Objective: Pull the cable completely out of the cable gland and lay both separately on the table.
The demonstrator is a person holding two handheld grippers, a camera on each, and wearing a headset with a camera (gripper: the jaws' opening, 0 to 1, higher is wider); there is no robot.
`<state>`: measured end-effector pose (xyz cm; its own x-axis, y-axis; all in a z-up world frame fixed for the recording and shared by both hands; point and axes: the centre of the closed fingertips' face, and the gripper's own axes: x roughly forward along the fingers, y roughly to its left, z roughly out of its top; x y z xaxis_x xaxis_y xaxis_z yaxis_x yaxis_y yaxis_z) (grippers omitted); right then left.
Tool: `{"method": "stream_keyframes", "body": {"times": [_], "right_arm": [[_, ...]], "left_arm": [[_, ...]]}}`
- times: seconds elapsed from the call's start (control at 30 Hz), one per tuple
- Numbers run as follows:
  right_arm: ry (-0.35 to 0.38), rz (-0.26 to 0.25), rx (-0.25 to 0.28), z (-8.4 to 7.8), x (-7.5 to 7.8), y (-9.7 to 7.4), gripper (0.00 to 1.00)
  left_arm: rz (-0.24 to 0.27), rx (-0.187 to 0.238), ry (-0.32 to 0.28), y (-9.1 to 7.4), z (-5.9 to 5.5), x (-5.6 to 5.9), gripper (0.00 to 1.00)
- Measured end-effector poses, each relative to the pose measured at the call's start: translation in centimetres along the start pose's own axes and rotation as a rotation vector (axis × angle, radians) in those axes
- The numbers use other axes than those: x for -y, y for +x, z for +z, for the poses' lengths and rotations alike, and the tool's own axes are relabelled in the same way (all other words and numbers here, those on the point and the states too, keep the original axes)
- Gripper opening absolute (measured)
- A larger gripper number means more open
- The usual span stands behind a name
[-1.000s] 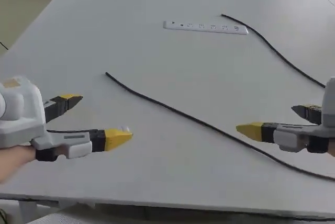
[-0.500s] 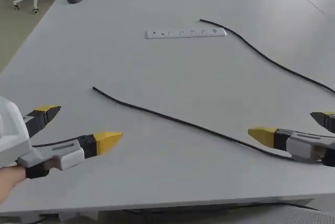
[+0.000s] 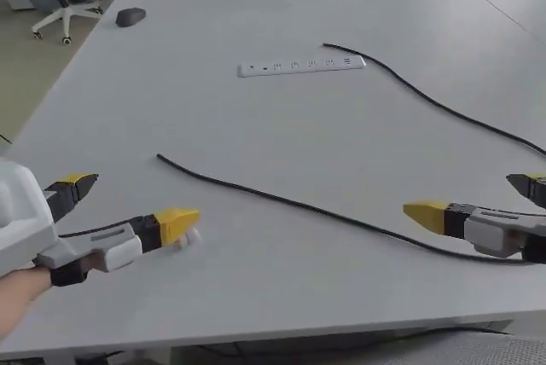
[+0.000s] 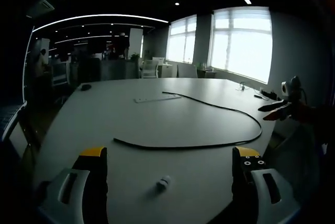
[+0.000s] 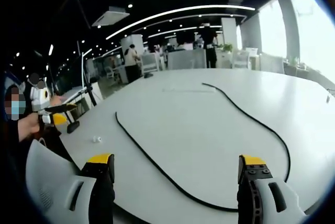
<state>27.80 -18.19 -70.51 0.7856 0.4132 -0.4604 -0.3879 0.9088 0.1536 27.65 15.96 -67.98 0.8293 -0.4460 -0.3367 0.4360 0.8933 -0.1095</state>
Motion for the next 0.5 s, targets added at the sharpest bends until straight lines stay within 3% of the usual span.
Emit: {"method": "stream_keyframes", "body": {"times": [0.17, 0.27, 0.37, 0.5], "right_arm": [[-0.006, 0.003, 0.002, 0.09, -0.12, -0.10, 0.99], [-0.012, 0.001, 0.006, 0.24, -0.10, -0.16, 0.99], [-0.016, -0.002, 0.006, 0.31, 0.01, -0.19, 0.99], [-0.022, -0.003, 0.002, 0.32, 0.01, -0.20, 0.99]], "left_arm": [[0.010, -0.002, 0.007, -0.22, 0.07, -0.09, 0.99], [0.007, 0.026, 0.012, -0.29, 0.45, -0.07, 0.99], [0.013, 0.009, 0.006, -0.31, 0.26, -0.25, 0.99], [0.014, 0.017, 0.009, -0.41, 0.42, -0.34, 0.99]]}}
